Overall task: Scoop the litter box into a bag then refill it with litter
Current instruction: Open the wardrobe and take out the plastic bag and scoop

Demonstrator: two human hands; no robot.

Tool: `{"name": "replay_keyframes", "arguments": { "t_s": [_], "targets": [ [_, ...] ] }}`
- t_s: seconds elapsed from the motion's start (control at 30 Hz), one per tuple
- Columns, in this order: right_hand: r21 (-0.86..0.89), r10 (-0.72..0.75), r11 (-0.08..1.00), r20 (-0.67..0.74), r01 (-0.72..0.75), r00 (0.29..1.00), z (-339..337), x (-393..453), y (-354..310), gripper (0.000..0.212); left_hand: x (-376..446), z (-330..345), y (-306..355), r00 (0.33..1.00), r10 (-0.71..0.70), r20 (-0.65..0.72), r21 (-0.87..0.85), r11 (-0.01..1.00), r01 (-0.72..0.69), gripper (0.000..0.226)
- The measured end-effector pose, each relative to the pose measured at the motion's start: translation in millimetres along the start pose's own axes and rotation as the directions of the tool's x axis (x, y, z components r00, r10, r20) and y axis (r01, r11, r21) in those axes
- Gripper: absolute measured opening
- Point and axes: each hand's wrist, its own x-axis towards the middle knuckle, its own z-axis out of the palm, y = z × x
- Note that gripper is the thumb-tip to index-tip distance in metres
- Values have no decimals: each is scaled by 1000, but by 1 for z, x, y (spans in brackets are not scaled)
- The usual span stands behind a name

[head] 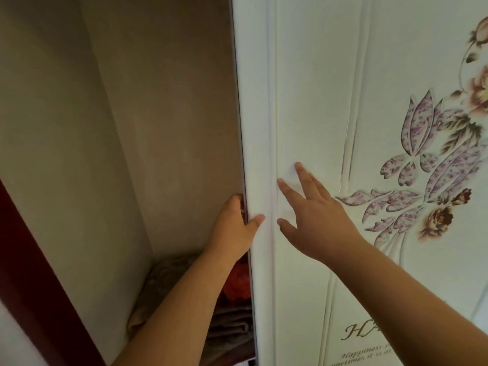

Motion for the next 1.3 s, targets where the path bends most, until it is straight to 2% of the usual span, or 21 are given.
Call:
{"name": "replay_keyframes", "arguments": {
  "t_s": [0.37, 0.93, 1.3],
  "targets": [
    [-30, 70, 997, 36, -69, 997, 5, -1, -27, 86, 3, -9, -10, 997, 67, 36, 52, 996, -69, 53],
    [-48, 141, 989, 76, -138, 987, 4, -4, -44, 85, 5, -14, -19, 987, 141, 73, -4, 990, -141, 51],
    [-32, 161, 987, 68, -160, 985, 8, -1, -35, 82, 8, -4, -15, 988, 129, 82, -23, 992, -128, 57]
  ]
}}
